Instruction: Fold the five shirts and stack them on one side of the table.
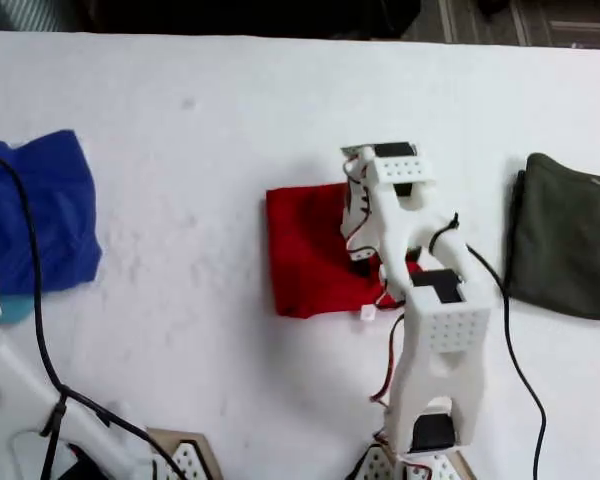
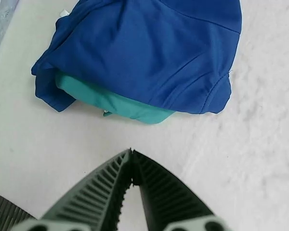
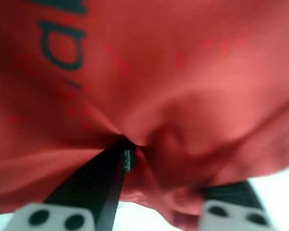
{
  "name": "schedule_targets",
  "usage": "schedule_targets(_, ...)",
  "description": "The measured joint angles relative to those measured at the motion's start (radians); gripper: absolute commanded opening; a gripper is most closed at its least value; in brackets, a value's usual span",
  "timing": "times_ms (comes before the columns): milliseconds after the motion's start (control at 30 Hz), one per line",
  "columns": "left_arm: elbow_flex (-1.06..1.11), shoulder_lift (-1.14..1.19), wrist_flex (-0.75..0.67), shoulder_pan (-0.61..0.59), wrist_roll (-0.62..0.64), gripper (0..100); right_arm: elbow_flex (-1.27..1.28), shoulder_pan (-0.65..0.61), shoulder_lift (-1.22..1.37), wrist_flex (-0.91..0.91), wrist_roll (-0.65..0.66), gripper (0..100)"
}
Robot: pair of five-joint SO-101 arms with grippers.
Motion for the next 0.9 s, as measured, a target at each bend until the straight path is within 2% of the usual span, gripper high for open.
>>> schedule_targets(67, 0.0, 0.0, 0.0, 0.0, 0.0, 2, 0.0, 0.006, 0.0, 0.0, 0.0, 3.4)
schedule_targets(167, 0.0, 0.0, 0.0, 0.0, 0.0, 2, 0.002, 0.037, -0.017, 0.0, 0.006, 2.1)
schedule_targets(267, 0.0, 0.0, -0.014, 0.0, 0.0, 2, 0.003, 0.074, -0.035, -0.002, 0.106, 1.9)
schedule_targets(433, 0.0, 0.0, -0.025, 0.0, 0.0, 2, -0.012, 0.149, -0.054, -0.023, 0.473, 1.9)
schedule_targets(667, 0.0, 0.0, -0.025, 0.0, 0.0, 2, -0.249, 0.242, -0.054, -0.043, 1.036, 1.9)
schedule_targets(800, 0.0, 0.0, -0.025, 0.0, 0.0, 2, -0.359, 0.235, -0.034, -0.061, 1.227, 2.1)
schedule_targets(900, 0.0, 0.0, -0.025, 0.0, 0.0, 2, -0.377, 0.23, -0.012, -0.061, 1.272, 4.9)
